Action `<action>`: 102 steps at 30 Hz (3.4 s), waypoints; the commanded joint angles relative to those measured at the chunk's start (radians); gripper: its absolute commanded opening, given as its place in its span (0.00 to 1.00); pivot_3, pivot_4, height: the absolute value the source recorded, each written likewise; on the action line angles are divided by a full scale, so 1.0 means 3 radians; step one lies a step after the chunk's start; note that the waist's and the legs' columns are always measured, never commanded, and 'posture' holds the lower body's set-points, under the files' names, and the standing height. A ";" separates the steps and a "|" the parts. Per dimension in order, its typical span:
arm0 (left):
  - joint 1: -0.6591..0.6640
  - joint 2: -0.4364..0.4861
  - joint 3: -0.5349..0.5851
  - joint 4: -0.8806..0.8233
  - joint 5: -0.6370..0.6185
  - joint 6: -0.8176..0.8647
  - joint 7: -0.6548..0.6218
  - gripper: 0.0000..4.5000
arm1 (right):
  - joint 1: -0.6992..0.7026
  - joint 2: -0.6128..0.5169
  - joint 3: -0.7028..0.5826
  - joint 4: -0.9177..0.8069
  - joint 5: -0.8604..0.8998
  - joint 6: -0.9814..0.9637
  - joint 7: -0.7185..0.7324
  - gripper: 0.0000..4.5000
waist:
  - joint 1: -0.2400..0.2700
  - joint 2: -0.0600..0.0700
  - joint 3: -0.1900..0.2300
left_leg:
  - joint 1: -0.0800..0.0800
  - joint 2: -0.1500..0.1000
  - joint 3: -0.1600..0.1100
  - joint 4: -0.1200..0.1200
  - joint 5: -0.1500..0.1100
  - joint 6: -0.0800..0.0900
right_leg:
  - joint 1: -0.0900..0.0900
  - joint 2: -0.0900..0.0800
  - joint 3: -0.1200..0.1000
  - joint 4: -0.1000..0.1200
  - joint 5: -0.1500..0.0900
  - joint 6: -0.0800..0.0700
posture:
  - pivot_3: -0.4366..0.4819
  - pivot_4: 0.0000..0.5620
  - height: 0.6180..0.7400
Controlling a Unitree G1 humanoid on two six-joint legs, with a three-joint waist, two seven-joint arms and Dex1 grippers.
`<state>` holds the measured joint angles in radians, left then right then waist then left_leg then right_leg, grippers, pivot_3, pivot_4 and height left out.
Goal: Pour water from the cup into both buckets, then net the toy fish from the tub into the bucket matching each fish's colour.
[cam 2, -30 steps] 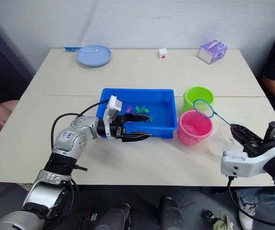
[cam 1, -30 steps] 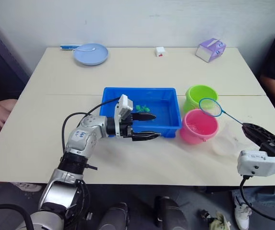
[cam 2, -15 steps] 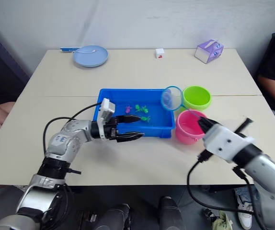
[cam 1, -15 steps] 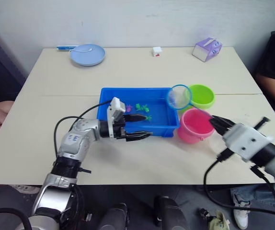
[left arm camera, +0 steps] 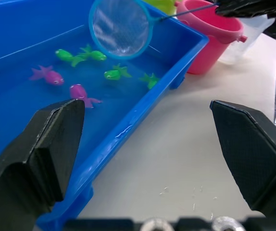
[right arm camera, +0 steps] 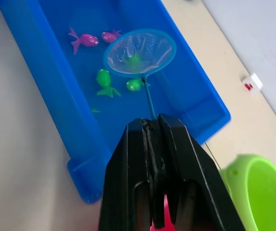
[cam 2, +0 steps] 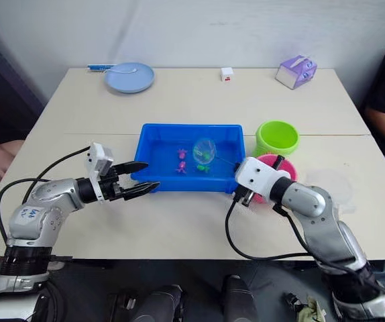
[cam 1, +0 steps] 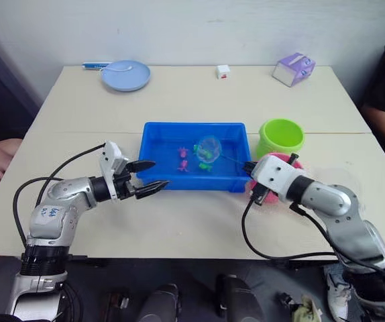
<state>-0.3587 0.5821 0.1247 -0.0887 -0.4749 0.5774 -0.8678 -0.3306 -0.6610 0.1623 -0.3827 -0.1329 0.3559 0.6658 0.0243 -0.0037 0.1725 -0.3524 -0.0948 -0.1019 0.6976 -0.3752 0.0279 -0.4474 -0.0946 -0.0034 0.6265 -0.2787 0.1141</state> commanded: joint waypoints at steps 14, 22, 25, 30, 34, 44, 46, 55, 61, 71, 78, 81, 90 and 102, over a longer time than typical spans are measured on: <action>0.0139 0.0081 0.0175 -0.0280 -0.0111 0.0047 0.0162 1.00 | -0.0493 0.0038 0.0473 0.0857 -0.0483 -0.0873 0.0060 0.17 | -0.0016 0.0000 0.0000 | 0.0000 0.0000 0.0001 0.0000 0.0000 0.0000 | 0.0000 0.0001 0.0000 0.0000 0.0000 0.0000 | 0.48 0.27 1.00; 0.0115 0.0053 0.0157 -0.0255 -0.0101 0.0021 0.0185 1.00 | -0.0460 0.0253 0.0447 0.0831 -0.0206 -0.0764 0.0292 0.17 | -0.0022 0.0000 0.0000 | 0.0000 0.0002 0.0001 -0.0001 0.0000 0.0000 | 0.0000 0.0002 0.0000 0.0000 0.0000 0.0000 | 0.48 0.27 1.00; 0.0113 0.0048 0.0158 -0.0244 -0.0099 0.0010 0.0188 1.00 | -0.0399 0.0409 0.0291 0.0711 0.0077 -0.0457 0.0326 0.17 | -0.0023 0.0000 0.0000 | 0.0000 0.0003 0.0000 -0.0001 0.0000 -0.0001 | 0.0000 0.0002 -0.0001 0.0000 0.0000 0.0000 | 0.48 0.27 1.00; 0.0097 0.0032 0.0147 -0.0222 -0.0118 0.0009 0.0179 1.00 | -0.0295 0.0545 0.0049 0.0466 0.0480 0.0129 0.0352 0.17 | -0.0016 0.0000 0.0000 | 0.0000 0.0002 0.0000 0.0000 0.0000 -0.0001 | 0.0001 0.0002 0.0000 0.0000 0.0000 0.0000 | 0.48 0.27 1.00; 0.0048 0.0005 0.0129 -0.0188 -0.0171 0.0025 0.0123 1.00 | -0.0196 0.0616 -0.0190 0.0151 0.0873 0.0673 0.0332 0.17 | -0.0009 0.0001 0.0000 | -0.0002 0.0003 -0.0001 0.0000 0.0000 -0.0001 | 0.0000 0.0002 -0.0001 0.0001 0.0000 -0.0001 | 0.48 0.27 1.00; -0.0331 -0.0162 -0.0196 -0.0071 -0.0315 0.0106 -0.0223 1.00 | 0.0309 0.0640 -0.1057 -0.0984 0.1542 0.1512 -0.0006 0.17 | 0.0005 0.0001 0.0000 | -0.0002 0.0002 -0.0003 -0.0001 -0.0001 -0.0001 | 0.0001 0.0001 -0.0003 0.0000 0.0000 -0.0001 | 0.48 0.27 1.00; -0.0475 -0.0236 -0.0307 0.0037 -0.0301 0.0077 -0.0302 1.00 | 0.0520 0.0595 -0.1344 -0.1281 0.1650 0.1633 -0.0052 0.17 | 0.0000 0.0001 0.0000 | -0.0003 0.0001 -0.0003 -0.0001 -0.0001 -0.0001 | 0.0001 0.0001 -0.0002 0.0000 0.0001 0.0000 | 0.48 0.27 1.00; -0.1044 -0.0732 -0.0763 0.0617 -0.0192 -0.0125 -0.0682 1.00 | 0.1674 0.0443 -0.2900 -0.2213 0.2078 0.1821 -0.0197 0.17 | 0.0019 0.0001 0.0001 | -0.0003 -0.0002 -0.0003 0.0000 0.0000 0.0001 | 0.0005 0.0000 -0.0003 0.0001 0.0002 0.0002 | 0.48 0.27 1.00; -0.1180 -0.0922 -0.0887 0.0830 -0.0147 -0.0221 -0.0811 1.00 | 0.2325 0.0129 -0.2968 -0.2215 0.1588 0.1197 -0.0381 0.17 | 0.0002 0.0005 -0.0001 | 0.0006 0.0004 0.0008 -0.0007 0.0000 0.0001 | 0.0004 0.0005 0.0009 0.0000 0.0002 0.0003 | 0.48 0.27 1.00; -0.1253 -0.0969 -0.0862 0.1027 -0.0051 -0.0326 -0.0899 1.00 | 0.3283 -0.0818 -0.2479 -0.1778 -0.0757 -0.0613 -0.0401 0.17 | 0.0015 0.0004 -0.0001 | 0.0005 -0.0005 0.0009 -0.0002 0.0001 0.0002 | 0.0002 0.0007 0.0010 -0.0002 0.0002 0.0003 | 0.48 0.27 1.00; -0.1193 -0.0955 -0.0818 0.0979 -0.0035 -0.0341 -0.0839 1.00 | 0.3280 -0.0880 -0.2688 -0.1331 -0.1265 -0.1421 -0.0441 0.17 | 0.0017 0.0001 0.0001 | 0.0004 -0.0006 0.0009 0.0000 0.0001 0.0003 | 0.0004 0.0004 0.0011 -0.0002 0.0002 0.0004 | 0.48 0.27 1.00; -0.1181 -0.0946 -0.0804 0.0975 -0.0028 -0.0347 -0.0826 1.00 | 0.3209 -0.0783 -0.2721 -0.1192 -0.1321 -0.1547 -0.0494 0.17 | 0.0013 0.0001 0.0001 | 0.0005 -0.0003 0.0009 -0.0001 0.0001 0.0002 | 0.0004 0.0004 0.0011 -0.0002 0.0002 0.0004 | 0.48 0.27 1.00; -0.1137 -0.0928 -0.0781 0.0929 -0.0037 -0.0342 -0.0782 1.00 | 0.2947 -0.0768 -0.2736 -0.0997 -0.1518 -0.2003 -0.0442 0.17 | 0.0008 0.0001 0.0001 | 0.0005 -0.0003 0.0008 -0.0001 0.0001 0.0002 | 0.0004 0.0005 0.0011 -0.0002 0.0002 0.0003 | 0.48 0.27 1.00; -0.1116 -0.0912 -0.0764 0.0924 -0.0007 -0.0380 -0.0739 1.00 | 0.2620 -0.0522 -0.2639 -0.0846 -0.1030 -0.2018 -0.0271 0.17 | 0.0007 0.0001 0.0001 | 0.0005 -0.0003 0.0008 0.0002 0.0001 0.0003 | 0.0006 0.0005 0.0012 -0.0002 0.0003 0.0004 | 0.48 0.27 1.00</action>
<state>-0.6940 0.3002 -0.1176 0.2267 -0.4806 0.4796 -1.0921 0.4724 -0.8216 -0.6017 -0.6199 -0.4923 -0.2859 0.5947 0.0262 -0.0034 0.1728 -0.3507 -0.0958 -0.0993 0.6983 -0.3747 0.0288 -0.4456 -0.0934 0.0005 0.6265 -0.2779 0.1153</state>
